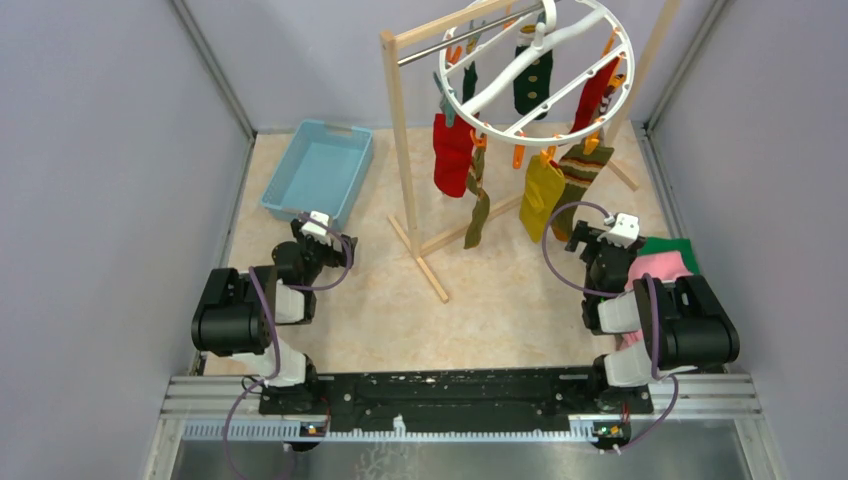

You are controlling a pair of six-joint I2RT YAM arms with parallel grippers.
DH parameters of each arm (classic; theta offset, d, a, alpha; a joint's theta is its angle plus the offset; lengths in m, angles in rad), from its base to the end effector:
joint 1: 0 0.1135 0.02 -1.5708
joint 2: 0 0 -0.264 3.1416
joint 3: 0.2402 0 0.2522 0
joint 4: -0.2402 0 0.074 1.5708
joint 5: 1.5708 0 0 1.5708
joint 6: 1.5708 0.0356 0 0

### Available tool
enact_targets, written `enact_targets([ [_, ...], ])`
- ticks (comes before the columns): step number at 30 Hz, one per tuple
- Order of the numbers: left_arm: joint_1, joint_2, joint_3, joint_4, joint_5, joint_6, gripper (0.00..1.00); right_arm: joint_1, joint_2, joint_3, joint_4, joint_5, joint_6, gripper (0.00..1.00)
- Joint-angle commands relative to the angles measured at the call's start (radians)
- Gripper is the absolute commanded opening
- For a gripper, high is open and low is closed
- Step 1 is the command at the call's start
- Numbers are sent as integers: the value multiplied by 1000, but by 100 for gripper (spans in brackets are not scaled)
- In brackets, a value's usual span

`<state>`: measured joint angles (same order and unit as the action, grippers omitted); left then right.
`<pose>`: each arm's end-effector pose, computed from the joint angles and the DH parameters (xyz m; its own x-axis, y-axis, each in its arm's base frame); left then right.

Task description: Remove the socks clipped to the hanger

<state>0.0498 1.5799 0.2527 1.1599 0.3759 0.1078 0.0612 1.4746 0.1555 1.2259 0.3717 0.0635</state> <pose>0.2457 -0.0008 0.1364 -0.1314 0.0937 -0.9869 0.3313 0.9424 0.0453 0.2208 0.0006 0.1440 -0.0734 0.0547 -0.9958 0.3093 0.9505 0.0295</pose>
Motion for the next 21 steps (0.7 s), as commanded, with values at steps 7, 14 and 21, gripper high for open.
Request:
enact_targets([
  [7,-4,0,3,70,9,9,99,-5,-22,7,32,-8,10,99],
  [14,16,-94,36,-40,15,-23,99,23,-100,30,-61,6,-19,99],
  [21,25,-295,429,-979,71,87,99,45,-483,215,-722,6,249,99],
])
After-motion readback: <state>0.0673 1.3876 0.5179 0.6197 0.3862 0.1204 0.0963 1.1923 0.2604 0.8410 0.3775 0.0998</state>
